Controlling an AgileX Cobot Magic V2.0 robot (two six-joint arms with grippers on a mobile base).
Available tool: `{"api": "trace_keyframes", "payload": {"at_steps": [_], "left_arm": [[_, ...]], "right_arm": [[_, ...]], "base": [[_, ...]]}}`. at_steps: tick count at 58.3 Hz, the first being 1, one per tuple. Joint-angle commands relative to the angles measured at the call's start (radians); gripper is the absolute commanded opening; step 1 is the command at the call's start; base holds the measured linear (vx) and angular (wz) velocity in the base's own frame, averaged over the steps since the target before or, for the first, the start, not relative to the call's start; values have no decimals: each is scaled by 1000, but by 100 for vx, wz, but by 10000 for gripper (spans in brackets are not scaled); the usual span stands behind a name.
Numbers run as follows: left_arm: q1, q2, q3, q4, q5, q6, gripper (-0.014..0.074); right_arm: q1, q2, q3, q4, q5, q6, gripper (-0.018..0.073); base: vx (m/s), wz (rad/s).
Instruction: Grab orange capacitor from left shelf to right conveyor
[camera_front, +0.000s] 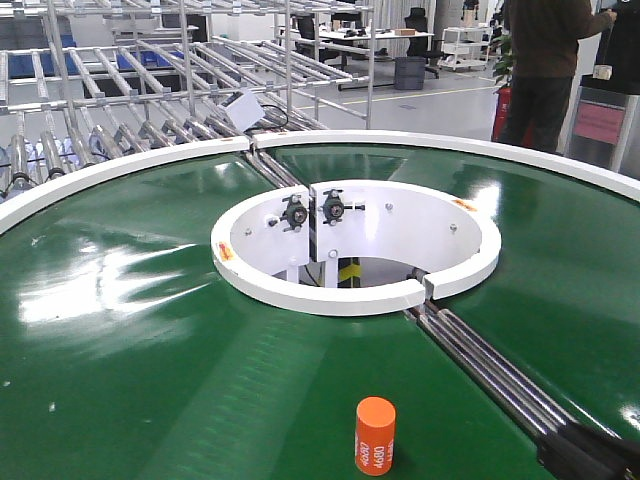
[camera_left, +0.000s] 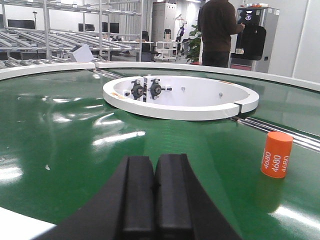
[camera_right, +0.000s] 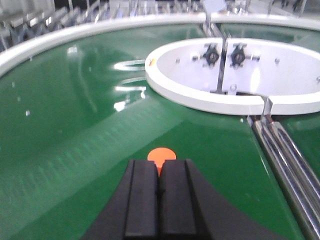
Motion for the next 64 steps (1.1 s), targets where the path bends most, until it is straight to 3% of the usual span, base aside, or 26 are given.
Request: {"api": "trace_keyframes", "payload": {"at_steps": [1, 8, 41, 50, 64], "left_arm": [[-8, -5, -30, -4, -82, -6, -6], [-8, -5, -30, -4, -82, -6, -6], [-8, -5, -30, -4, -82, -6, -6], [-8, -5, -30, -4, -82, -6, -6], [-8, -5, -30, -4, -82, -6, -6]], "right_arm": [[-2, -57, 57, 28, -227, -10, -11], [-2, -96, 138, 29, -301, -10, -11], [-4, -108, 385, 45, -291, -13, -11], [-7, -261, 442, 46, -288, -69, -11], [-266, -520, 457, -29, -156, -34, -11]], "base": [[0, 0], [0, 0], [0, 0], [0, 0], [0, 0]]}}
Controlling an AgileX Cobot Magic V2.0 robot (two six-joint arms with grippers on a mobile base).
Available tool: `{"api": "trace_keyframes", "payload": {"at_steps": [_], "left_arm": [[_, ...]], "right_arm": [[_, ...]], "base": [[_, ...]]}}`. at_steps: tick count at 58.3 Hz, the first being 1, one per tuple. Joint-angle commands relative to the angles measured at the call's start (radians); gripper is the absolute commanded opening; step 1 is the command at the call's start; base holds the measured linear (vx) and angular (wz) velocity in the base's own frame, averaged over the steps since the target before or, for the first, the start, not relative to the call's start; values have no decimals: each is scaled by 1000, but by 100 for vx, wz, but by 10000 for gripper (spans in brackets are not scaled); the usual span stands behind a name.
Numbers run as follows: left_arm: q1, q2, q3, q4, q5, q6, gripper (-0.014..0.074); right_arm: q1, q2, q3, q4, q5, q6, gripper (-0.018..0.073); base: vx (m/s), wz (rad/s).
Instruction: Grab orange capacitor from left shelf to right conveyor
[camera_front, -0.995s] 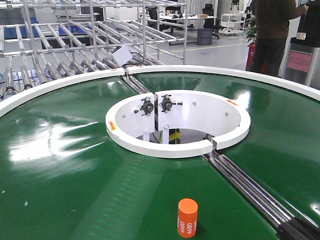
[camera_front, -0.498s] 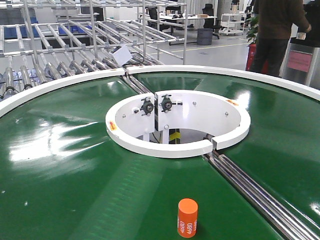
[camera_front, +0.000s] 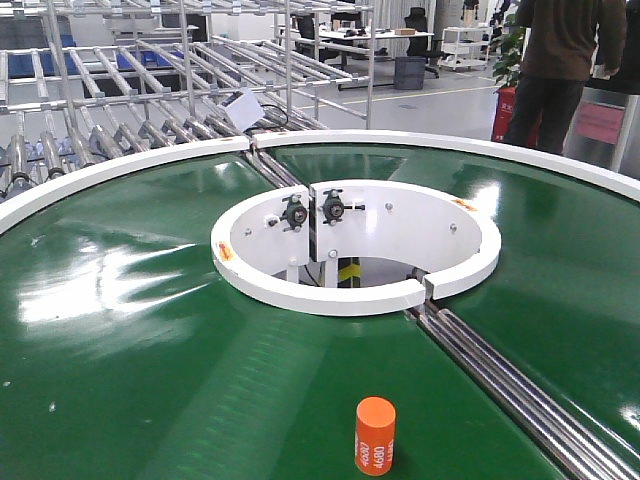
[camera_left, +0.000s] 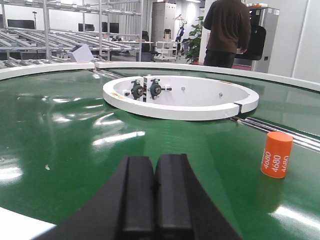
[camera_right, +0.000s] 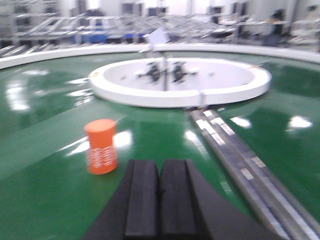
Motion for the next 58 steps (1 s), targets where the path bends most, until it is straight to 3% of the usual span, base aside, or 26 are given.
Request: {"api": "trace_keyframes", "payload": {"at_steps": [1, 10, 58], "left_arm": [[-8, -5, -30, -4, -82, -6, -6], [-8, -4, -30, -4, -82, -6, -6], [-8, -5, -30, -4, -81, -6, -6]], "right_arm": [[-88, -85, 11, -55, -23, 15, -11], [-161, -256, 11, -73, 96, 46, -11], [-158, -246, 11, -72, 108, 52, -11]], "base": [[0, 0], [0, 0], [0, 0]]}}
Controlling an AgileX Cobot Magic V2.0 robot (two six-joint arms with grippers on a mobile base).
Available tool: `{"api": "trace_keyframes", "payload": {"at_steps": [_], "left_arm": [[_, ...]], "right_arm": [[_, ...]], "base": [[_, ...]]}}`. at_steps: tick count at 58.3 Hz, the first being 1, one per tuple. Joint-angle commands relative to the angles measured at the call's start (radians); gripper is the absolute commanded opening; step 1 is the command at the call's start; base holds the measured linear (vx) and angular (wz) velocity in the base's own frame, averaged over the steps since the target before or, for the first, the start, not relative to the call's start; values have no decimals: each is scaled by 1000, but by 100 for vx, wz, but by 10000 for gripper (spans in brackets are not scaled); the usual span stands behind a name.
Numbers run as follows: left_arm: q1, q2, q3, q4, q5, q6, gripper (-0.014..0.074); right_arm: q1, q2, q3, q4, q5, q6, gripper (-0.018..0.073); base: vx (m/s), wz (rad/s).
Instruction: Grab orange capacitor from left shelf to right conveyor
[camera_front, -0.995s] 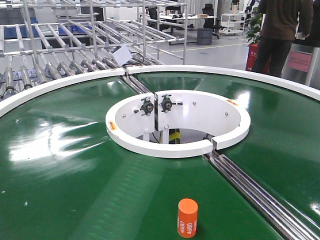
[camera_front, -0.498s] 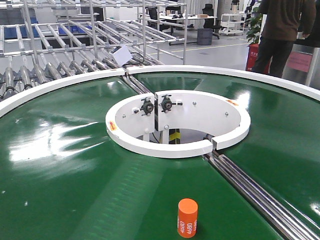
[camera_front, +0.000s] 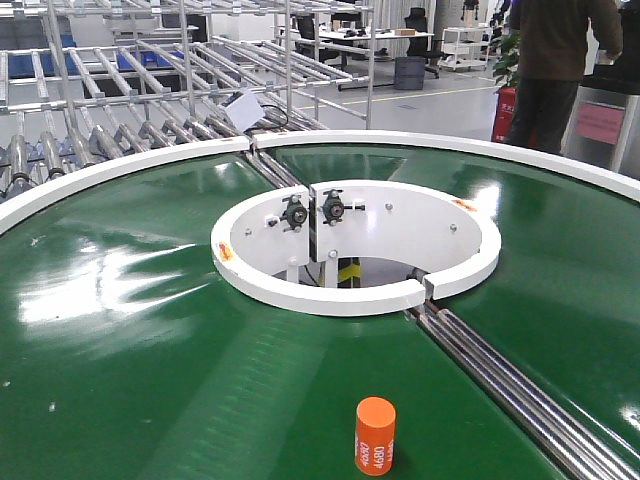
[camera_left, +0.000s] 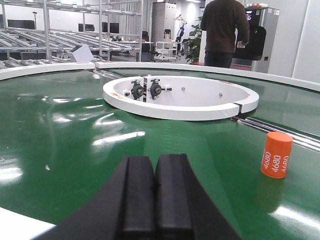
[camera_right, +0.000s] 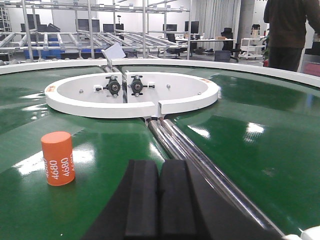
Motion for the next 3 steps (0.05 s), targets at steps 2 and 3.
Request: {"api": "trace_keyframes", "payload": {"at_steps": [2, 3], "left_arm": [[-8, -5, -30, -4, -81, -6, -6], [-8, -5, -30, -4, -81, -6, -6]], "right_arm": [[-5, -10, 11, -9, -82, -1, -11], [-5, -10, 11, -9, -82, -1, -11]], "base": [[0, 0], [0, 0]]}}
